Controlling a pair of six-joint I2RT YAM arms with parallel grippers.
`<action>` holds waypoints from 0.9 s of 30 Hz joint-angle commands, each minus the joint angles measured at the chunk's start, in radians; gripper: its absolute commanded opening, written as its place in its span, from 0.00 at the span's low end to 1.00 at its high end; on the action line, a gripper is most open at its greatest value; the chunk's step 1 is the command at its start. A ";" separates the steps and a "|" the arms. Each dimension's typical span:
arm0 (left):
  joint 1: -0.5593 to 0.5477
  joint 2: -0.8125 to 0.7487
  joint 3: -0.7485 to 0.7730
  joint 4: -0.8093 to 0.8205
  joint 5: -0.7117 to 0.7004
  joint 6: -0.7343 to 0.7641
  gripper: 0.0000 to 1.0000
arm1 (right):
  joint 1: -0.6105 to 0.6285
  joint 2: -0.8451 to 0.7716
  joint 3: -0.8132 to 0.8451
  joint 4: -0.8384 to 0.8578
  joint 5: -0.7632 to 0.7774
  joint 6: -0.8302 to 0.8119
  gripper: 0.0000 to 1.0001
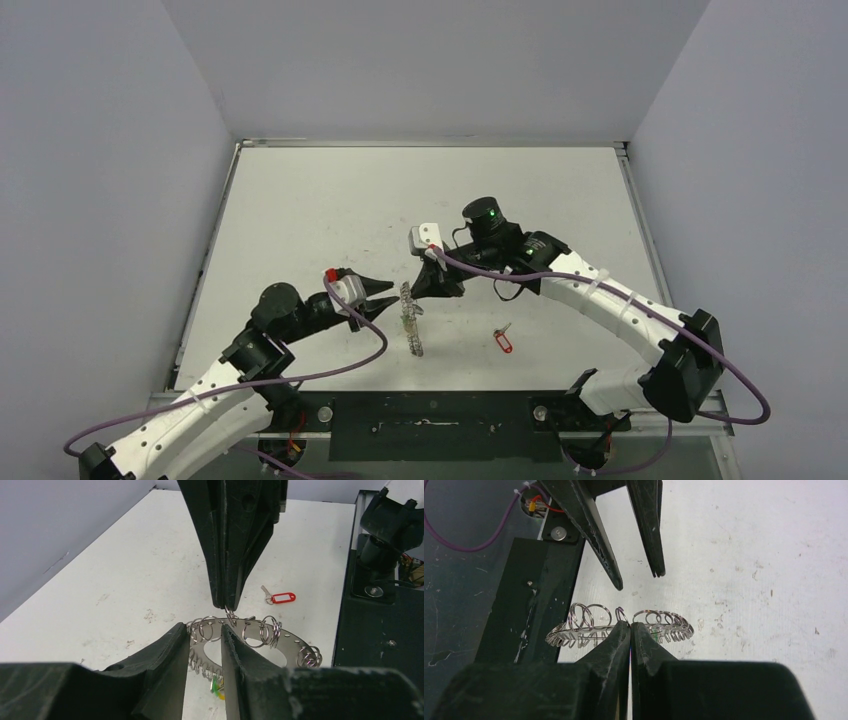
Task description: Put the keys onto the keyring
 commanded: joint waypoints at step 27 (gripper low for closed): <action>-0.002 0.228 0.087 0.257 0.021 -0.128 0.37 | 0.053 0.283 0.739 -0.869 0.505 0.188 0.00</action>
